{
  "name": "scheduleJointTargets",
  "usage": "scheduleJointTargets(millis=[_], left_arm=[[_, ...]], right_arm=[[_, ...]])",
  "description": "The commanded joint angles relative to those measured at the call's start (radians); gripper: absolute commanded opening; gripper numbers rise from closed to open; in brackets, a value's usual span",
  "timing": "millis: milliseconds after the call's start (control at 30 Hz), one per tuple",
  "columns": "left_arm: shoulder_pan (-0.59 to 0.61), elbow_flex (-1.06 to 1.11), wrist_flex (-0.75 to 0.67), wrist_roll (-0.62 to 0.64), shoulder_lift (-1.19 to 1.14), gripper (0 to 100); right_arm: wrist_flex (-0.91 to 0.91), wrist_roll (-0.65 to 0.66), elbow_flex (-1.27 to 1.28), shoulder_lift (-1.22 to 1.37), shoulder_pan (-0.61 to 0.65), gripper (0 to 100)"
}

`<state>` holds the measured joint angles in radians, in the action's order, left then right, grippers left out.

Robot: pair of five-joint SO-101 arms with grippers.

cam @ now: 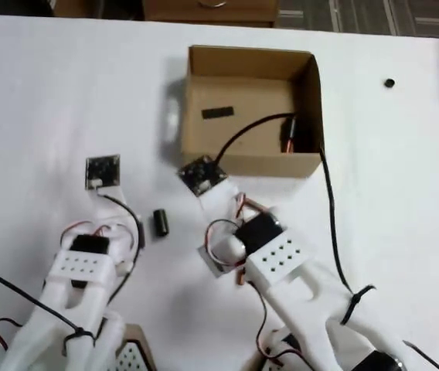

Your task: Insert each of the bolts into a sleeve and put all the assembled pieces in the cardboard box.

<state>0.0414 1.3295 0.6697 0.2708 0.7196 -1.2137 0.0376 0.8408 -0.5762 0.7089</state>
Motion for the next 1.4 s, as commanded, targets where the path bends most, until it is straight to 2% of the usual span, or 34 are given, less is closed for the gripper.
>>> scheduleJointTargets(millis=[0, 200, 300, 367, 567, 733, 867, 1033, 1367], left_arm=[[0.002, 0.004, -0.020, -0.003, 0.018, 2], [0.002, 0.005, -0.020, -0.003, 0.018, 2], [0.002, 0.005, -0.020, -0.003, 0.018, 2], [0.000, 0.005, -0.020, -0.003, 0.018, 2], [0.000, 0.005, -0.020, -0.003, 0.018, 2], [0.000, 0.005, -0.020, -0.003, 0.018, 2], [0.000, 0.007, -0.020, -0.003, 0.018, 2], [0.000, 0.007, -0.017, -0.003, 0.018, 2], [0.000, 0.007, -0.012, -0.003, 0.018, 2]], right_arm=[[0.010, -0.012, -0.002, -0.022, 0.005, 18.7], [-0.005, -0.249, -0.018, -0.022, 0.027, 18.7], [-0.041, -0.512, -0.038, -0.022, 0.019, 18.7], [-0.084, -0.614, -0.046, -0.019, 0.012, 18.7], [-0.101, -0.621, -0.083, -0.012, -0.001, 18.7], [0.024, -0.621, -0.080, -0.012, 0.013, 18.7], [0.097, -0.621, -0.038, -0.010, 0.087, 18.7], [0.186, -0.615, 0.021, -0.010, 0.087, 18.7], [0.099, -0.614, 0.068, -0.010, 0.033, 18.7]])
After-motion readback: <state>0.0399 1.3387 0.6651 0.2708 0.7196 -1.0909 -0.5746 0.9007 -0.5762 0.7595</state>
